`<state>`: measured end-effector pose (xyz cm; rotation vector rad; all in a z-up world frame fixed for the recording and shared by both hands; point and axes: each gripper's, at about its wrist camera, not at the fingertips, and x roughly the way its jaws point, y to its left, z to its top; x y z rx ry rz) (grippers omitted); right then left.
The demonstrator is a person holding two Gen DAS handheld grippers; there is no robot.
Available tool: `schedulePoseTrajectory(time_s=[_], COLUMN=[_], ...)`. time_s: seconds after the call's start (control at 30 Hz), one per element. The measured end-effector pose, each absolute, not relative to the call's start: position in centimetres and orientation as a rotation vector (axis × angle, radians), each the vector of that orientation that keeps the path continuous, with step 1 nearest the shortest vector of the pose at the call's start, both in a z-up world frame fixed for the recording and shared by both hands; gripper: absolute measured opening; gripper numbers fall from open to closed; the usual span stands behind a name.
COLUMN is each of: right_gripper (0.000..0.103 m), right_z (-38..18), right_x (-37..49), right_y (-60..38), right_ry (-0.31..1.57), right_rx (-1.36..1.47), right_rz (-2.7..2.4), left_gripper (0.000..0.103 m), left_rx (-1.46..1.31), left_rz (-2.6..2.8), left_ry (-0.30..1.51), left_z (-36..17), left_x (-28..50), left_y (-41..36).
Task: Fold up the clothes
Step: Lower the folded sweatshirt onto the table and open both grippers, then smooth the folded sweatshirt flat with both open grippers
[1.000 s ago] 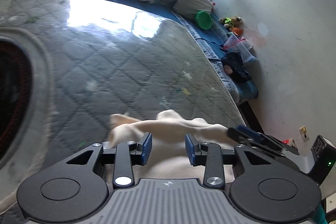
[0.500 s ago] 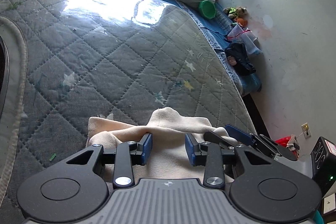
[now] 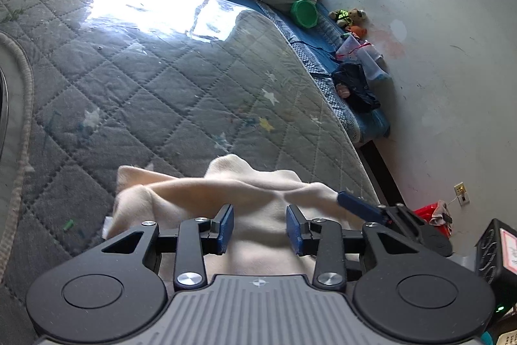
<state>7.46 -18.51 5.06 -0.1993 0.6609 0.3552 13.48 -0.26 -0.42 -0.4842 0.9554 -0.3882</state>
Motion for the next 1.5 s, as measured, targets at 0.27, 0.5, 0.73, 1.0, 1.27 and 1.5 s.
schedulePoseTrajectory(time_s=[0.27, 0.5, 0.73, 1.0, 1.27, 1.5], right_gripper=[0.074, 0.074, 0.074, 0.074, 0.075, 0.088], right_z=[5.5, 5.7, 5.4, 4.6, 4.5, 4.5], right_x=[5.3, 2.2, -0.1, -2.2, -2.8, -3.6], right_y=[-19.2, -19.5, -19.4, -18.9, -18.8, -18.8], right_ry=[0.647, 0.626, 0.619, 0.593, 0.577, 0.568], right_rx=[-0.149, -0.099, -0.08, -0.106, -0.135, -0.116], right_rz=[0.346, 0.371, 0.407, 0.4, 0.405, 0.403], left_gripper=[0.038, 0.037, 0.037, 0.039, 0.048, 0.059], left_rx=[-0.469, -0.505, -0.542, -0.595, -0.544, -0.463], left_rz=[-0.415, -0.419, -0.389, -0.373, -0.384, -0.366], left_ry=[0.942, 0.97, 0.969, 0.955, 0.936, 0.921], left_z=[0.3, -1.1, -2.3, -2.7, -1.2, -0.1], left_x=[13.5, 15.3, 16.5, 16.8, 15.0, 12.2], left_y=[-1.9, -3.7, -3.8, -3.2, -3.0, -2.4])
